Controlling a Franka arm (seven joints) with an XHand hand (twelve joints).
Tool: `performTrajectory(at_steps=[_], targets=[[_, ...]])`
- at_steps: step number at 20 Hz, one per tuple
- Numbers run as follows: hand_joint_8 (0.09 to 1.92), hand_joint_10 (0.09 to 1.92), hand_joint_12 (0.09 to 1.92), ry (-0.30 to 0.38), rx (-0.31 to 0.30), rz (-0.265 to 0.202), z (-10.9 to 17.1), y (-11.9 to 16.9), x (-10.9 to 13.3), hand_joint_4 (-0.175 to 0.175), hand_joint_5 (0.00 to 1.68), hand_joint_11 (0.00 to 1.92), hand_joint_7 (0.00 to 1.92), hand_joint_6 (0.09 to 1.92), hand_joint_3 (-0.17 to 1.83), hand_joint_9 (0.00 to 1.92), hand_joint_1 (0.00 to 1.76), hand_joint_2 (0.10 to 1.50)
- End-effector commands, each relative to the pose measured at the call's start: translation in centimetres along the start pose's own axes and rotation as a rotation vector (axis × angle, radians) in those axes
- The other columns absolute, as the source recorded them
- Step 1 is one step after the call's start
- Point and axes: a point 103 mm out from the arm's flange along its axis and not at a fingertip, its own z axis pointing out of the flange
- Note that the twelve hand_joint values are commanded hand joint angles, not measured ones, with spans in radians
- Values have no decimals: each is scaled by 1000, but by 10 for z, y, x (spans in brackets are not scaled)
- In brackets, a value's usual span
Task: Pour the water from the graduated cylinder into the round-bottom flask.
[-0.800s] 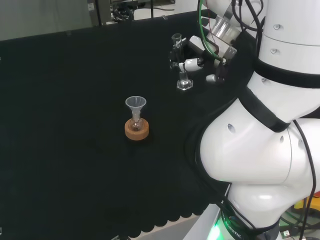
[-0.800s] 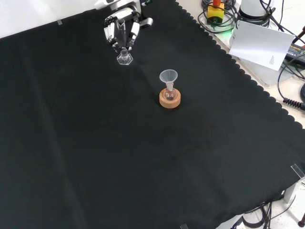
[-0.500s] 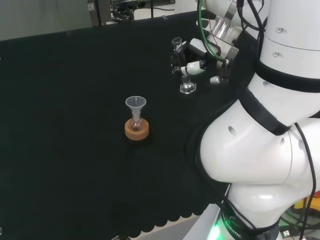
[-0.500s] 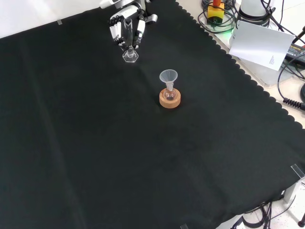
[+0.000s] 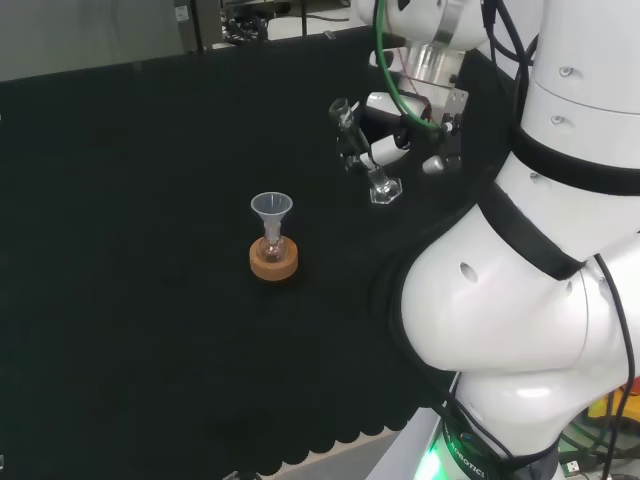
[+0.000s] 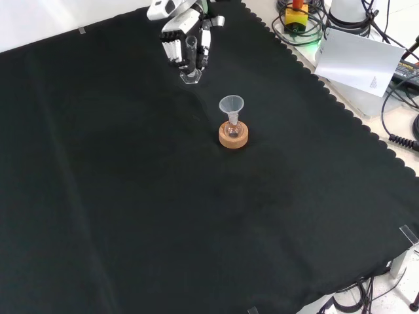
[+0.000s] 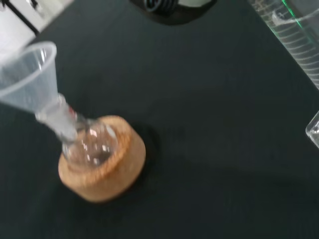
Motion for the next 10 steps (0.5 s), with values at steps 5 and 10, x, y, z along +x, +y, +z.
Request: performTrajectory(at_steps=[5,10], targets=[[606,87,668,-202,280,25,10,8,24,29,1091,1337,1216,894,-6,1547,1257,1048],[609,87,666,-291,391,20,11,15,32,30,1095,1338,1212,890,-6,1544,1257,1048]])
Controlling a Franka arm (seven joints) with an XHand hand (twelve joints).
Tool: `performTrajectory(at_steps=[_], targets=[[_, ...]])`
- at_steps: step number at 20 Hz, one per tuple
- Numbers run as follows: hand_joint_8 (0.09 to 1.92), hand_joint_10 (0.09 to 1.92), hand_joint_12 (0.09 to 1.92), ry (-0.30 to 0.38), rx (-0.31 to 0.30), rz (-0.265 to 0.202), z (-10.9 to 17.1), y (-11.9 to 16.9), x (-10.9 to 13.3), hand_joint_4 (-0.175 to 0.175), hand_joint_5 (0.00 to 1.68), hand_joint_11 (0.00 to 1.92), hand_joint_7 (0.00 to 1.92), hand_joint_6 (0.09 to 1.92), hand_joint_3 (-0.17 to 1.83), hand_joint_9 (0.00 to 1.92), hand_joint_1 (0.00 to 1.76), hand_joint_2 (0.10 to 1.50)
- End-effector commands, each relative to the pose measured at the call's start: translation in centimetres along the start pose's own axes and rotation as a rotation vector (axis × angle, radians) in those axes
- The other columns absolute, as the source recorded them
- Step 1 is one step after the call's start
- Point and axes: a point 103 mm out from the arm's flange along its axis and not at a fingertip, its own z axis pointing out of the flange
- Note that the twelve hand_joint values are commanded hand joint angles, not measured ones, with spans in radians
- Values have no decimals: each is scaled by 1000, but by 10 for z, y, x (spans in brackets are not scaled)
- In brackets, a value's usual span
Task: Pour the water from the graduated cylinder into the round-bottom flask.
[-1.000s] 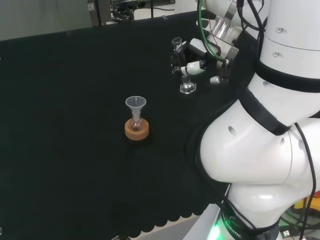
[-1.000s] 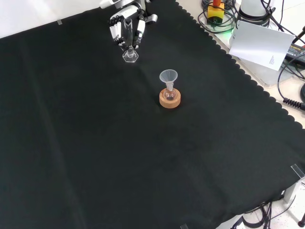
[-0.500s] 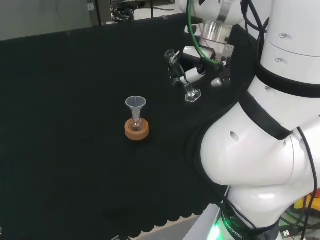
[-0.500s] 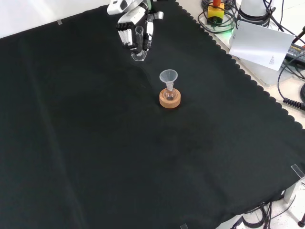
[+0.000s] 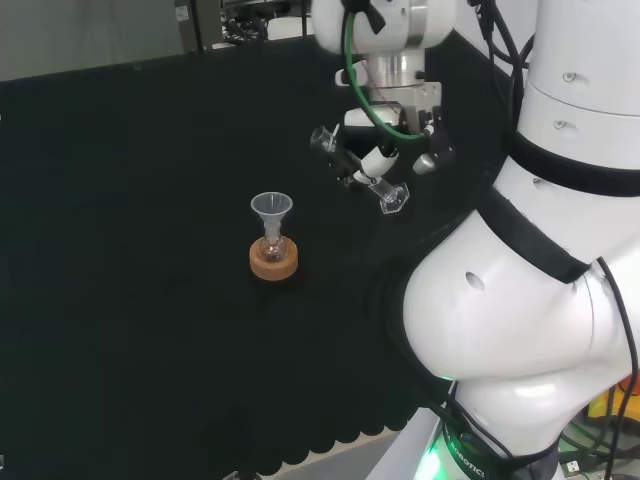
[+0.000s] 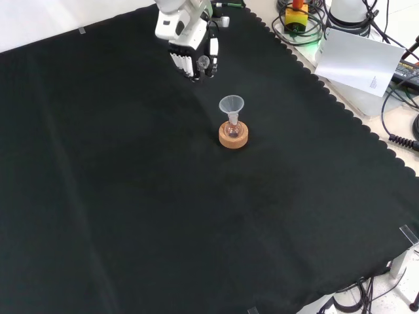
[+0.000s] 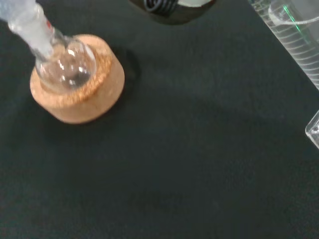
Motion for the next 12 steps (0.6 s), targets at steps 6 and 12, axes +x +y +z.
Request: performTrajectory(at_steps=[6,12], targets=[[767,87,660,-187,245,-17,-5,15,23,-103,1070,1336,1137,885,2,1540,1270,1062],[867,87,659,-235,314,-10,-7,17,34,-175,1049,1333,1088,895,5,1536,1277,1073]])
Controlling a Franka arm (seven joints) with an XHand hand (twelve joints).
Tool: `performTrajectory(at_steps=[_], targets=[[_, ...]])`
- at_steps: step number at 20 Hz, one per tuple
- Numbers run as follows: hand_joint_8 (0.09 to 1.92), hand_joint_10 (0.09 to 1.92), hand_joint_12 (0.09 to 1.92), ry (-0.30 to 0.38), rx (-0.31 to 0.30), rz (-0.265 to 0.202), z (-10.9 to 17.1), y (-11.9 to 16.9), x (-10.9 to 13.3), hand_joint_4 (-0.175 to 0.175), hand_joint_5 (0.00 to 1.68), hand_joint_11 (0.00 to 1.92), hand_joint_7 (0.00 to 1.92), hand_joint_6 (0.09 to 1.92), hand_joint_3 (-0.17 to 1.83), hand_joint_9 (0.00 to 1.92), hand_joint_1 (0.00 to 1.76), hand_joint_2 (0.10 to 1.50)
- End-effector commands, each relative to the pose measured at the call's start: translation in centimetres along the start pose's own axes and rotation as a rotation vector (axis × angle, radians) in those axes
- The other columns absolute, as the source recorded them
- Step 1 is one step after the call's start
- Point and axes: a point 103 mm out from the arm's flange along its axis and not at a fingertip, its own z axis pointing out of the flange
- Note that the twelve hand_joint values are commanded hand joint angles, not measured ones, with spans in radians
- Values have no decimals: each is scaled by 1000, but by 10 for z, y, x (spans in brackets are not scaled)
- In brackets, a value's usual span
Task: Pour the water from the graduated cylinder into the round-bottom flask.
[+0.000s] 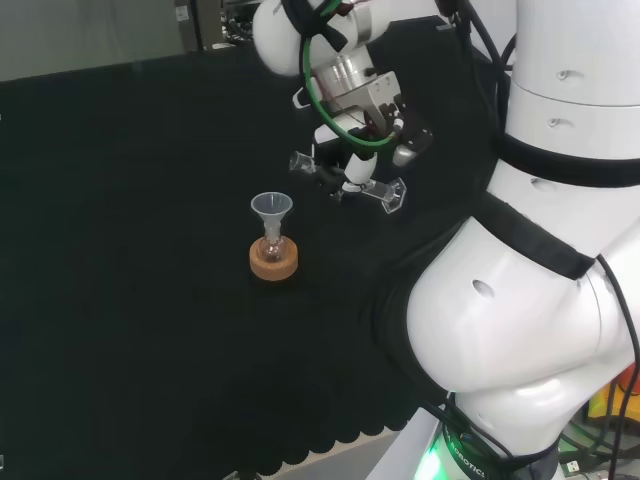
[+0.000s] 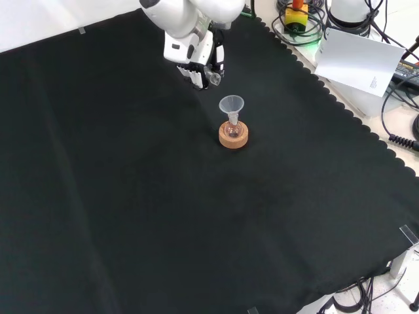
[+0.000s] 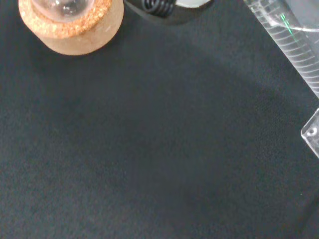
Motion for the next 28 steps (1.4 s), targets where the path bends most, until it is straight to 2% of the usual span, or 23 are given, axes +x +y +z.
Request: performTrajectory(at_steps=[1,2,4,5,7,8,10,19,28], targets=[[868,87,659,-54,80,5,-3,3,12,-175,1049,1333,1088,895,5,1536,1277,1073],[869,87,659,-73,98,15,-4,4,15,-175,1048,1333,1087,896,5,1536,1276,1074],[744,87,660,-92,121,26,-6,6,22,-42,1062,1335,1147,912,1,1538,1260,1063],[706,87,659,-102,131,31,-6,6,25,-6,1068,1336,1166,913,-1,1539,1256,1059],[808,87,658,-125,147,41,-7,6,30,-112,1054,1337,1117,905,3,1539,1268,1069],[843,87,658,-132,157,46,-8,6,32,-143,1047,1336,1099,905,4,1539,1272,1073],[874,87,659,-140,170,55,-9,6,35,-168,1042,1335,1084,907,5,1539,1274,1076],[885,87,660,-179,226,125,-12,-1,33,-175,1039,1333,1078,909,5,1539,1275,1078],[887,87,661,-241,274,153,-14,-6,36,-175,1038,1330,1077,911,4,1538,1275,1079]])
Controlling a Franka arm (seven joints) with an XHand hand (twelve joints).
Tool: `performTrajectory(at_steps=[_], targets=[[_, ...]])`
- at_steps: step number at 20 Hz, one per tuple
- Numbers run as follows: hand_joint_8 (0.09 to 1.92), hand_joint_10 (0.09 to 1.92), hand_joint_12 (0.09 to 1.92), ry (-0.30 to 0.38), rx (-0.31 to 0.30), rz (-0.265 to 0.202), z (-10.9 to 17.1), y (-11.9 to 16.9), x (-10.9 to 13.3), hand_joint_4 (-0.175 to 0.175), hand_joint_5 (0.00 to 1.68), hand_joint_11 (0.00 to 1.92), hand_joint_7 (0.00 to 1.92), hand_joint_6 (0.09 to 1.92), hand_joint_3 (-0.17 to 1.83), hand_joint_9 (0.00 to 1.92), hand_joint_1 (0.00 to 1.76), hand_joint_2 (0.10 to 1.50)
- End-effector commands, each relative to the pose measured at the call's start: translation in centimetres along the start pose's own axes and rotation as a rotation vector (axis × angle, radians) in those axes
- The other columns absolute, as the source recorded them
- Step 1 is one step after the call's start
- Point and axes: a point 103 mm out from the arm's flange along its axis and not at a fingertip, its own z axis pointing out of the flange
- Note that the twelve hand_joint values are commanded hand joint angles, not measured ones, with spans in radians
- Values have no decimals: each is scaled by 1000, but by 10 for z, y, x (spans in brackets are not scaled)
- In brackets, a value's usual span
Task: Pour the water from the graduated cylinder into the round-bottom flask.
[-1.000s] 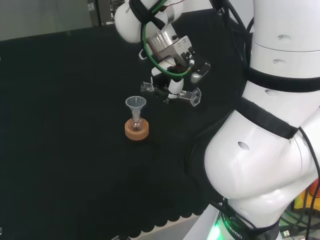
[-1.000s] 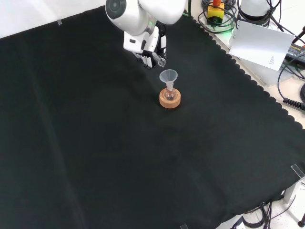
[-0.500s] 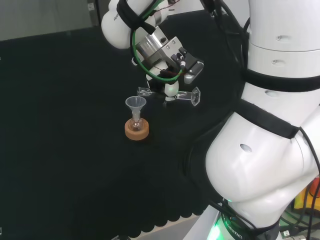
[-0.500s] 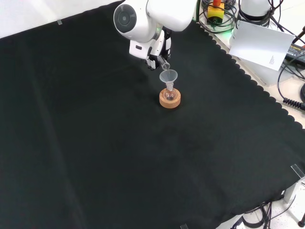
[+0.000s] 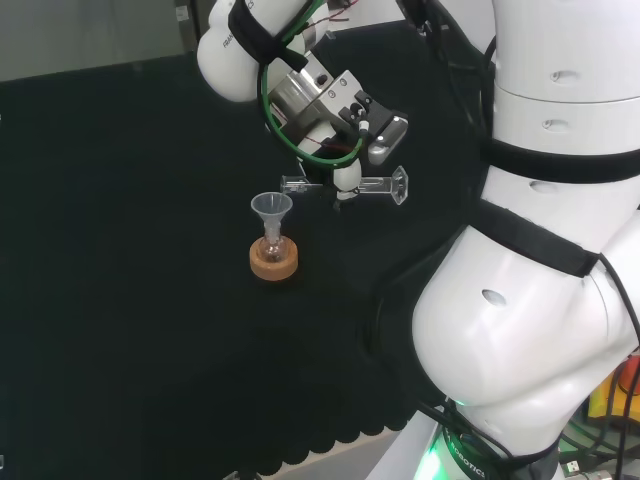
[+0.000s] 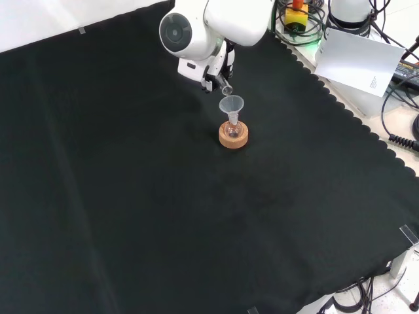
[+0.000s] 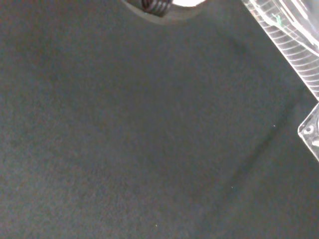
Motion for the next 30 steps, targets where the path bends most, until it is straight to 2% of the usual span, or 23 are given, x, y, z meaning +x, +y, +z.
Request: performTrajectory(at_steps=[1,19,30], targets=[[887,87,661,-37,32,17,-1,-1,3,-175,1038,1330,1077,911,4,1538,1275,1079],[888,87,663,-173,78,82,-19,-4,18,-175,1037,1329,1076,912,3,1537,1275,1080],[890,87,664,-205,78,112,-24,-8,18,-175,1036,1329,1075,914,3,1536,1274,1080]])
